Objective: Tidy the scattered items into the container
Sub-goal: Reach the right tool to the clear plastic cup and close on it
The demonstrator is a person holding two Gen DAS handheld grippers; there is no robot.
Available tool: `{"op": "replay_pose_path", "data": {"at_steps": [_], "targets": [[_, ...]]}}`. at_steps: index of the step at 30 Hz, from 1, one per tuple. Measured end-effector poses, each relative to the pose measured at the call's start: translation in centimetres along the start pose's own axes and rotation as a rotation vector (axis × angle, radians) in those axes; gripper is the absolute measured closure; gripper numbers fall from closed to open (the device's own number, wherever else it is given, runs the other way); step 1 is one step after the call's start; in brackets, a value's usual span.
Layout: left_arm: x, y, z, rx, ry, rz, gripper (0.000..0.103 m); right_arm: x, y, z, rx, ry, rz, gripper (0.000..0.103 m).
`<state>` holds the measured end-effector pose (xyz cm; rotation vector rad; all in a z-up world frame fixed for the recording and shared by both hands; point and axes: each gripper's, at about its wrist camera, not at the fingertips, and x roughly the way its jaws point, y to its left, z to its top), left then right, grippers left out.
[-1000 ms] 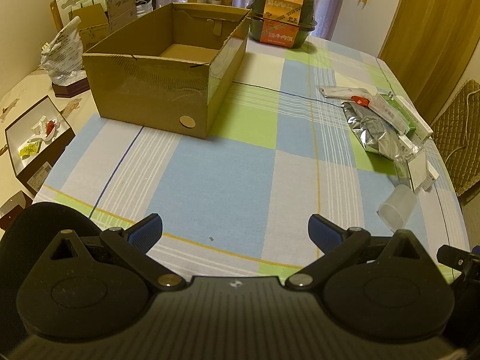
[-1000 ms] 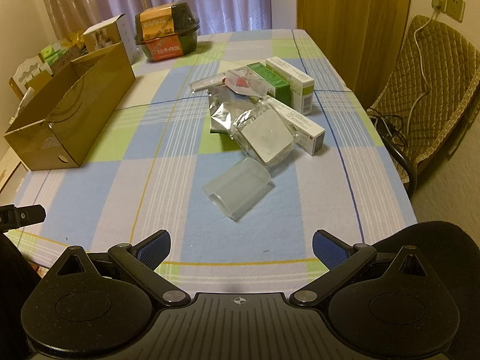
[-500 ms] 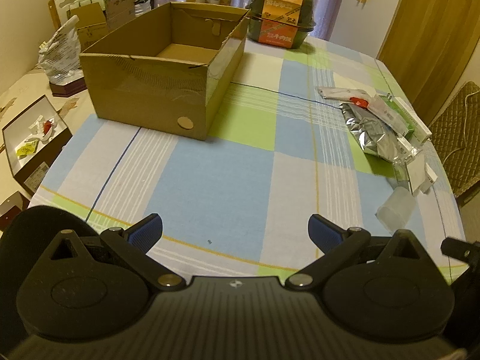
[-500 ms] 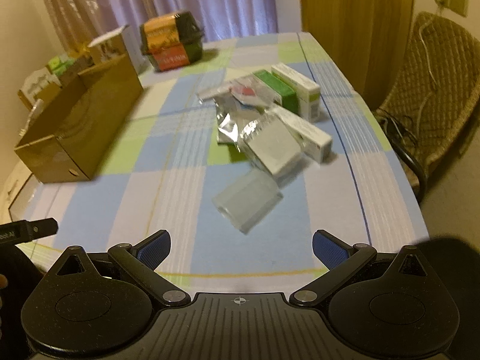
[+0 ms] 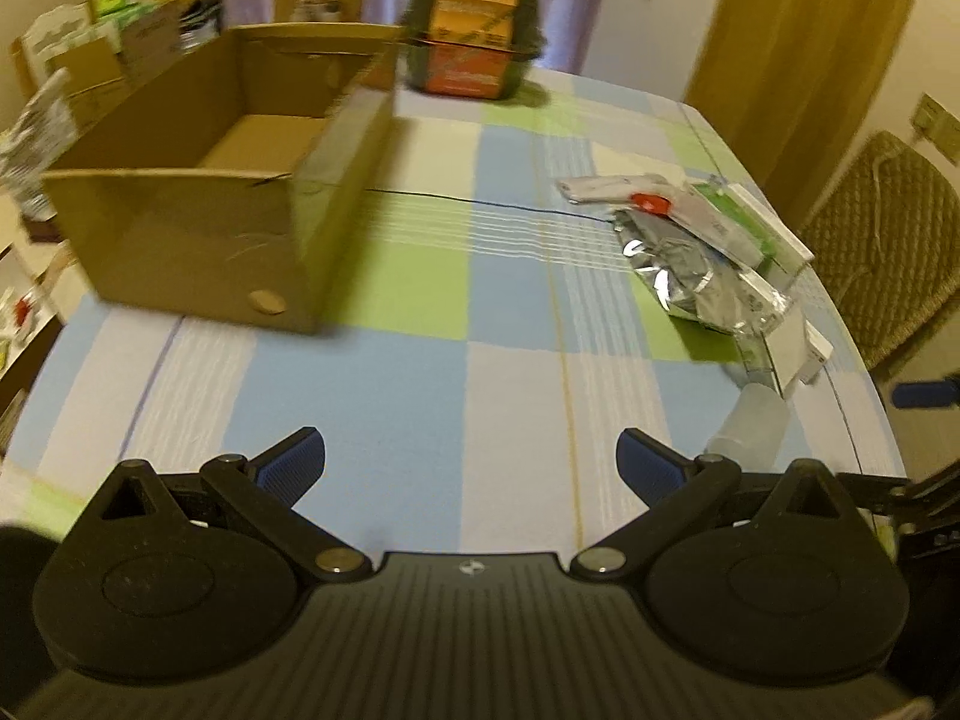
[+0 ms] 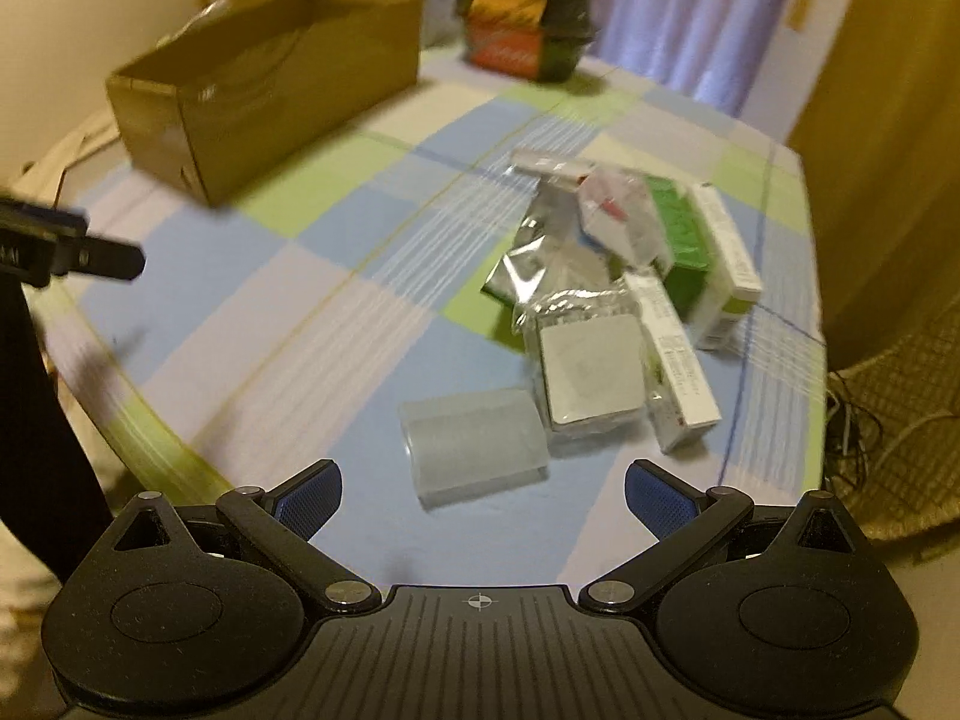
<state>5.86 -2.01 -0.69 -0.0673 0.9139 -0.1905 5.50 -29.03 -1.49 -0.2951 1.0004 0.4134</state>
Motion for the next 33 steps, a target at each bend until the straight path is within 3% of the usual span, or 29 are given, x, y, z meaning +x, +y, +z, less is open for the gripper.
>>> {"op": "replay_pose_path", "data": {"at_steps": [6, 14, 15, 16, 17, 33], "targets": [[2.4, -1.1, 0.8, 0.083, 0.015, -0.041, 0.001, 2.9, -0.9, 0.3, -0.054, 0.032, 0.046, 0.0], [4.9, -1.9, 0.3, 0.087, 0.071, -0.075, 0.001, 5.7, -1.5, 0.7, -0.081, 0.075, 0.092, 0.0], [5.1, -1.9, 0.3, 0.085, 0.078, -0.078, 0.001, 6.0, -1.5, 0.8, -0.084, 0.08, 0.098, 0.002], [5.3, -1.9, 0.2, 0.085, 0.085, -0.079, 0.001, 6.3, -1.6, 0.9, -0.085, 0.088, 0.106, 0.018], [5.5, -1.9, 0.1, 0.084, 0.091, -0.079, 0.001, 6.7, -1.6, 0.9, -0.087, 0.103, 0.112, 0.021], [6.8, -1.8, -0.7, 0.07, 0.132, -0.087, 0.001, 8.5, -1.1, 1.9, -0.243, 0.121, 0.15, 0.02]]}}
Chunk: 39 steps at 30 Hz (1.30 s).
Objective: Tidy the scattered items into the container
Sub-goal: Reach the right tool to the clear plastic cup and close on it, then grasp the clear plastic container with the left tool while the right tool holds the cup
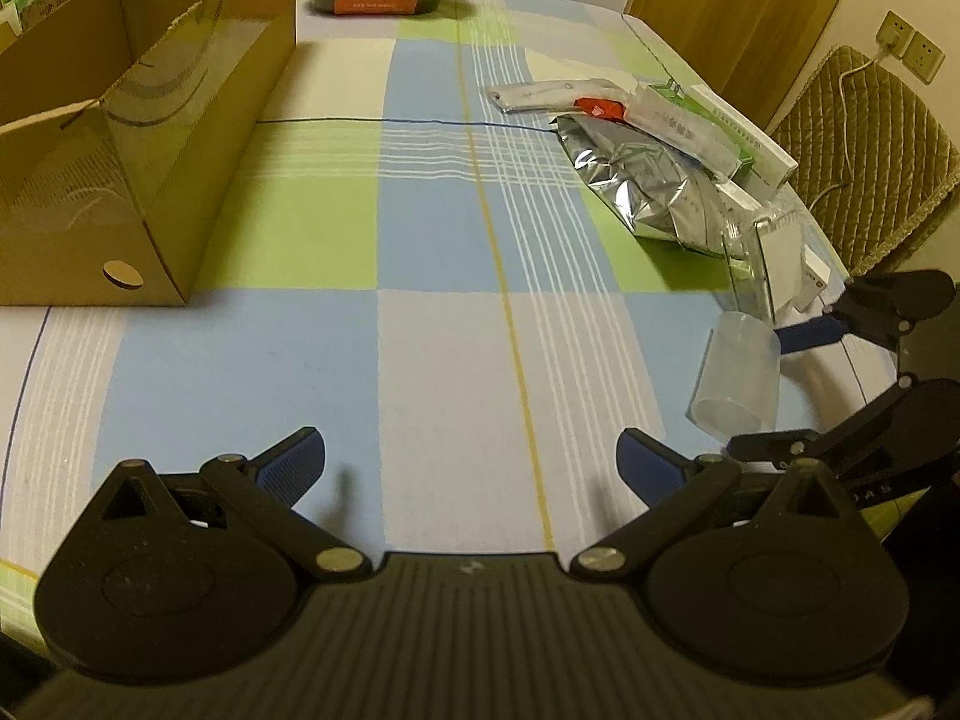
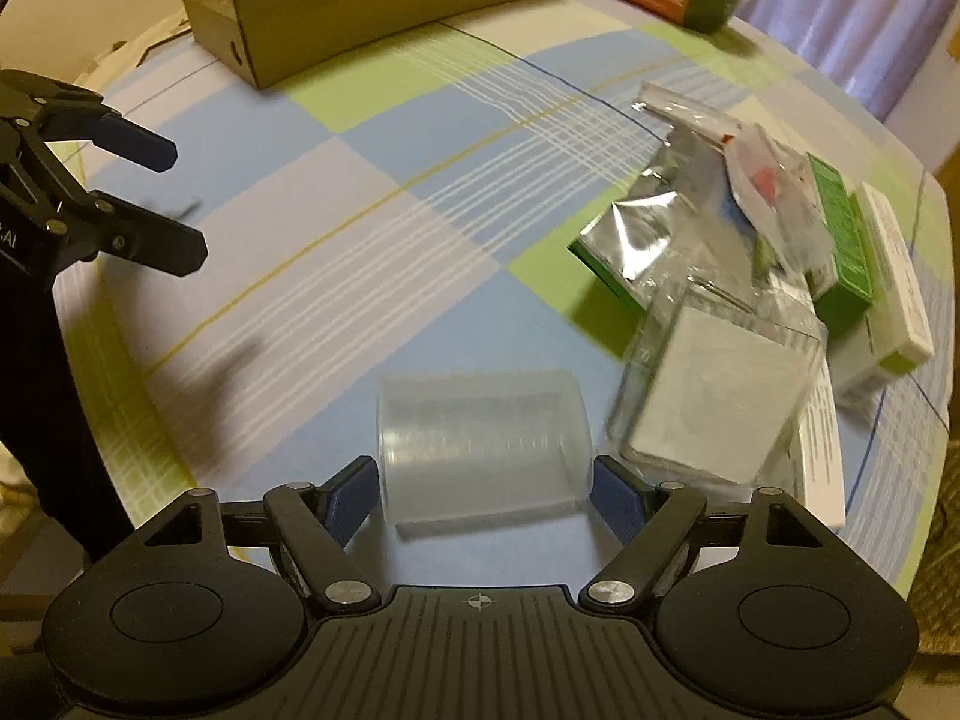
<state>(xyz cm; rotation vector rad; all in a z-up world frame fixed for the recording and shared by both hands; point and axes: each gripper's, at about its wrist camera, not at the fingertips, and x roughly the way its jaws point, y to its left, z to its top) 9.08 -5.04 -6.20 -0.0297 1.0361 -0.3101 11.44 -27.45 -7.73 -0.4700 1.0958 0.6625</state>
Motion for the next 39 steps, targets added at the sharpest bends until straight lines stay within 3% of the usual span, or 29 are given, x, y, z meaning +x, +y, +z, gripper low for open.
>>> {"op": "replay_pose_path", "data": {"at_steps": [18, 20, 25, 33, 36, 39], "targets": [[0.2, 0.1, -0.1, -0.009, 0.006, -0.001, 0.001, 1.3, 0.6, 1.3, -0.048, 0.001, 0.042, 0.021], [0.1, 0.0, 0.0, -0.003, 0.005, -0.001, 0.001, 1.2, 0.6, 1.3, -0.041, 0.008, 0.045, 0.029], [0.1, -0.9, 0.6, 0.037, -0.002, -0.013, 0.001, 0.1, 0.2, 0.8, -0.007, 0.018, 0.04, 0.029], [0.8, -4.8, 3.6, 0.211, -0.054, -0.096, 0.001, -4.0, -2.6, -1.1, 0.077, 0.04, -0.057, 0.029], [1.4, -7.4, 4.9, 0.342, -0.088, -0.157, 0.003, -5.4, -3.7, -2.4, 0.116, 0.043, -0.1, 0.029], [2.3, -10.5, 6.0, 0.523, -0.135, -0.169, 0.008, -6.3, -4.8, -3.9, 0.155, 0.05, -0.139, 0.029]]}}
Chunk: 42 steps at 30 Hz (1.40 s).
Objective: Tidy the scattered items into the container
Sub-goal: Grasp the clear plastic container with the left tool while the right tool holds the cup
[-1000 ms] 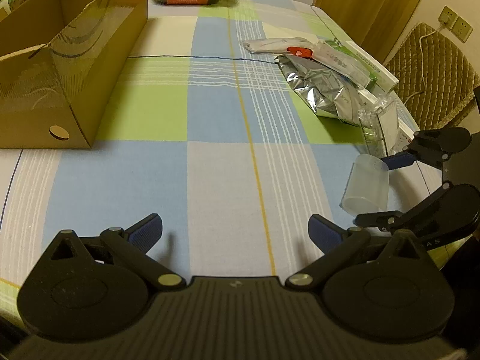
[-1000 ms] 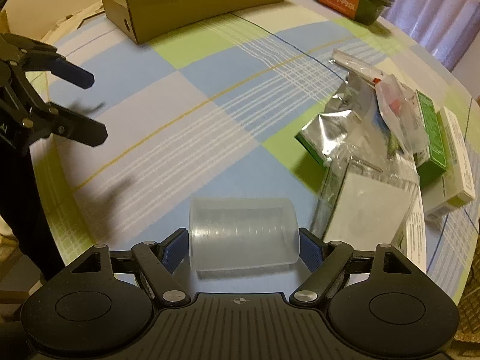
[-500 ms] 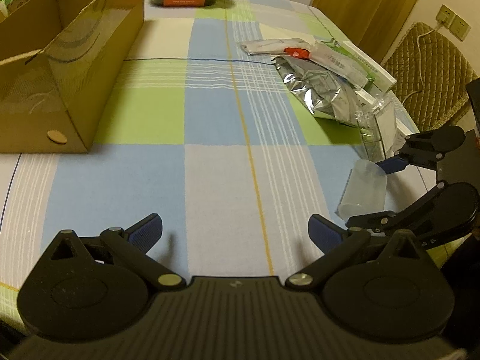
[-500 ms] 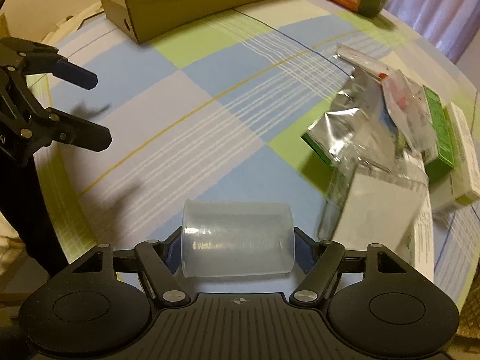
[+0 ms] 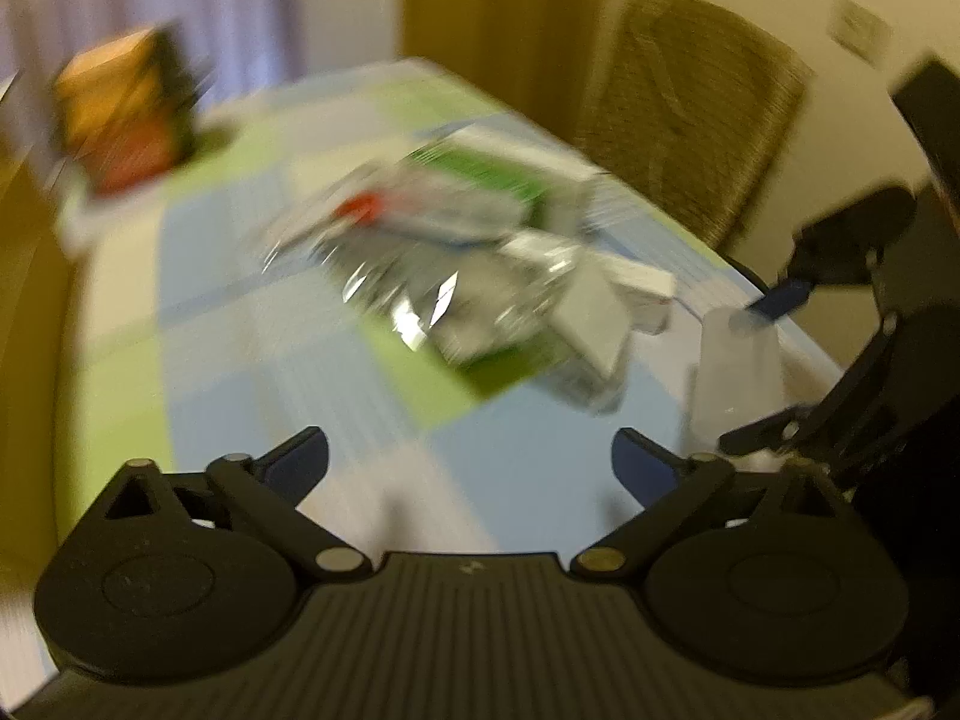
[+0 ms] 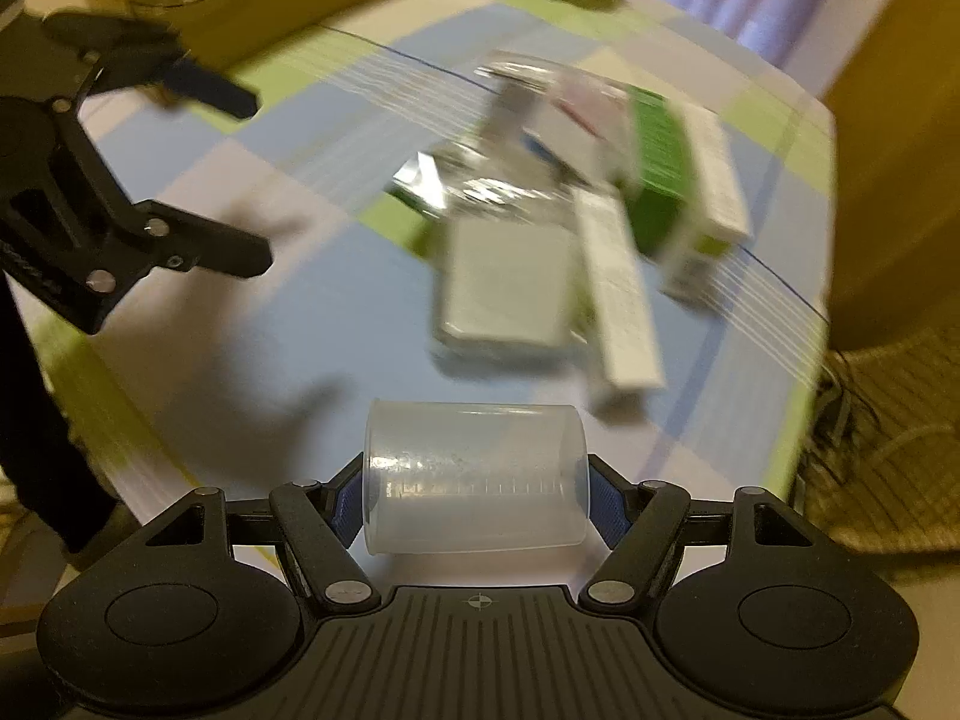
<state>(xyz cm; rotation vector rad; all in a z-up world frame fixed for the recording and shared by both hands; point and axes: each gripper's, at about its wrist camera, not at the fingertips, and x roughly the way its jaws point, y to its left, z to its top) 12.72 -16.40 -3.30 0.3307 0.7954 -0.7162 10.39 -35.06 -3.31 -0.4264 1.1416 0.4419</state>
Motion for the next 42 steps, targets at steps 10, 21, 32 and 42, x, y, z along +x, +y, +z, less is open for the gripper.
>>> {"op": "replay_pose_path", "data": {"at_steps": [10, 21, 32, 42], "targets": [[5.2, -7.2, 1.1, 0.428, -0.076, 0.079, 0.014, -0.5, -3.1, -2.4, 0.123, 0.001, -0.018, 0.029], [8.8, -10.0, 0.0, 0.62, -0.059, 0.222, 0.026, 0.3, -3.4, -2.2, 0.135, -0.012, 0.004, 0.029], [5.3, -8.6, 0.7, 0.452, -0.043, 0.132, 0.039, -0.5, -3.0, -2.3, 0.159, -0.023, -0.005, 0.029], [-4.4, -3.0, 0.4, 0.143, -0.076, 0.131, 0.039, -3.0, -0.1, -0.8, 0.15, -0.076, -0.007, 0.029]]}}
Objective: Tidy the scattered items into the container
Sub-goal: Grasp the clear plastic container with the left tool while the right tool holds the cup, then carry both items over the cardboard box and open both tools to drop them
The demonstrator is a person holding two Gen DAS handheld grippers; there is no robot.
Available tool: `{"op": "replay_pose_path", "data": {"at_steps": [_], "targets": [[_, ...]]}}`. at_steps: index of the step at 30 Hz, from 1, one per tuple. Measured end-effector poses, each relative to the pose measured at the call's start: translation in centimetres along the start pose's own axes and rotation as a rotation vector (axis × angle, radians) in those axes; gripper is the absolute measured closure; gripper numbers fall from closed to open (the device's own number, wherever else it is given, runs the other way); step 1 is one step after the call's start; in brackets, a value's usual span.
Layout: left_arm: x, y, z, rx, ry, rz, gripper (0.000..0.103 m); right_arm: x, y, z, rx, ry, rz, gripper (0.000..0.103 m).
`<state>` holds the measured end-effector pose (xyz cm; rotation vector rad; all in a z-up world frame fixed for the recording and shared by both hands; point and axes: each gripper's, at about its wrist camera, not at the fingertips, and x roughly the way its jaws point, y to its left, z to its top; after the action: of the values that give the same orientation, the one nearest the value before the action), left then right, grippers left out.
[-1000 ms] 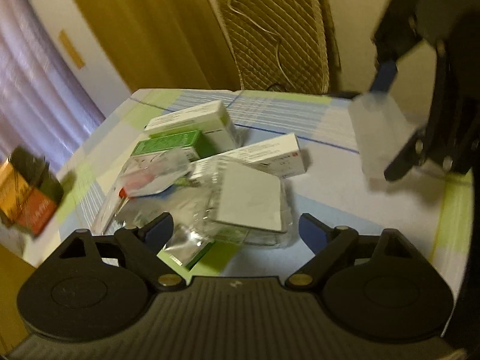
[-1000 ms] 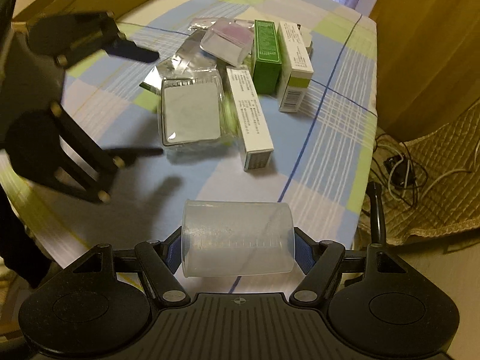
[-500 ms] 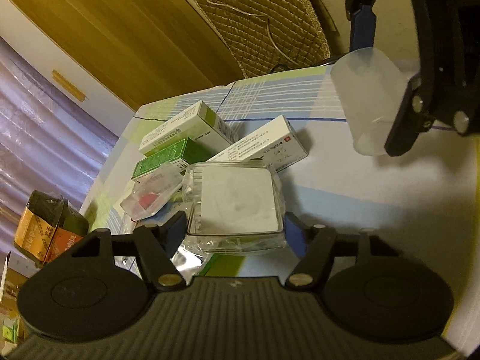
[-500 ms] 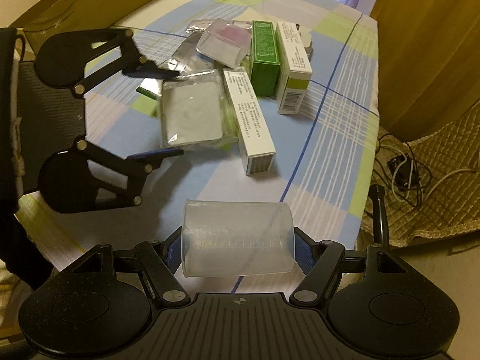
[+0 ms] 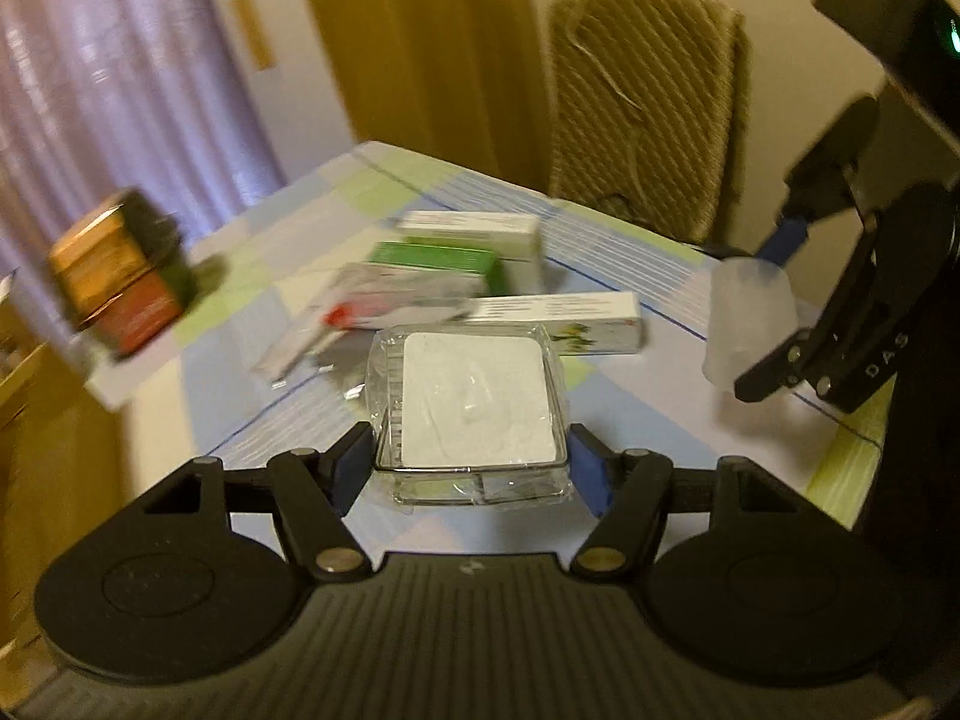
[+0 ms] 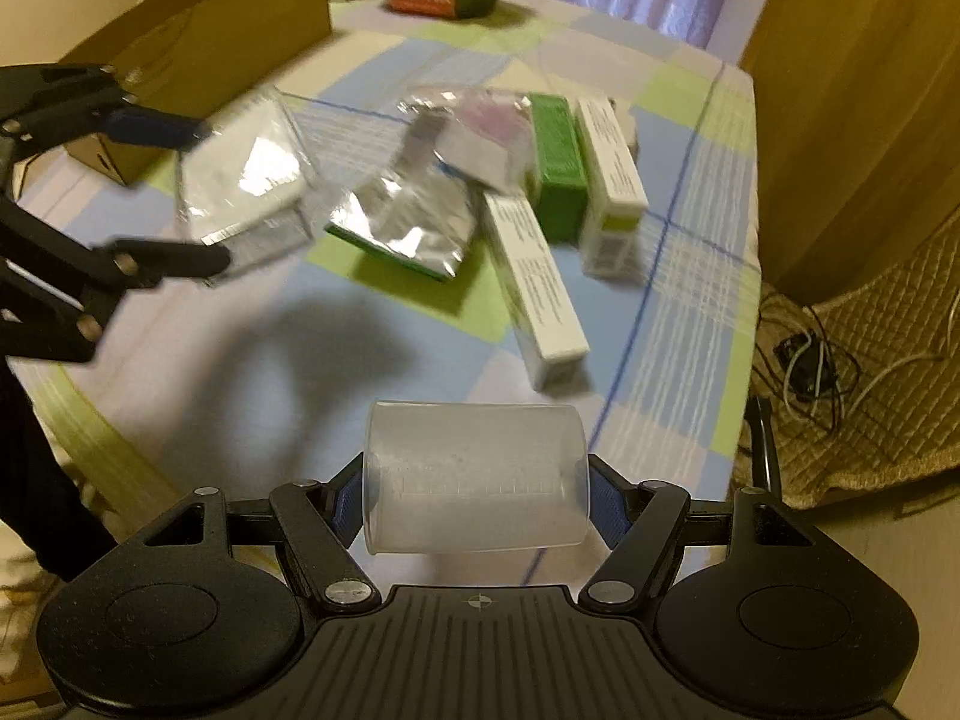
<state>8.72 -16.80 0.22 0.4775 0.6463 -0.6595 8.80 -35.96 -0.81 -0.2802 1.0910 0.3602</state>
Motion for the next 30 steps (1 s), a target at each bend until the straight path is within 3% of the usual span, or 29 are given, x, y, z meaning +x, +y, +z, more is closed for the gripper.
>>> {"op": "replay_pose_path", "data": {"at_steps": [8, 17, 23, 30], "targets": [[-7.1, 6.5, -1.8, -0.127, -0.04, 0.142, 0.039, -1.9, 4.7, 3.8, -0.037, -0.106, 0.036, 0.029], [-15.0, 17.5, -5.4, -0.3, -0.068, 0.369, 0.039, -3.3, 13.3, 12.9, -0.105, -0.286, 0.126, 0.029], [-15.6, 24.8, -8.0, -0.364, -0.054, 0.427, 0.039, -2.5, 18.0, 19.6, -0.119, -0.363, 0.166, 0.029], [-12.8, 30.4, -11.1, -0.426, -0.018, 0.422, 0.039, 0.2, 22.4, 25.6, -0.162, -0.386, 0.189, 0.029]]}}
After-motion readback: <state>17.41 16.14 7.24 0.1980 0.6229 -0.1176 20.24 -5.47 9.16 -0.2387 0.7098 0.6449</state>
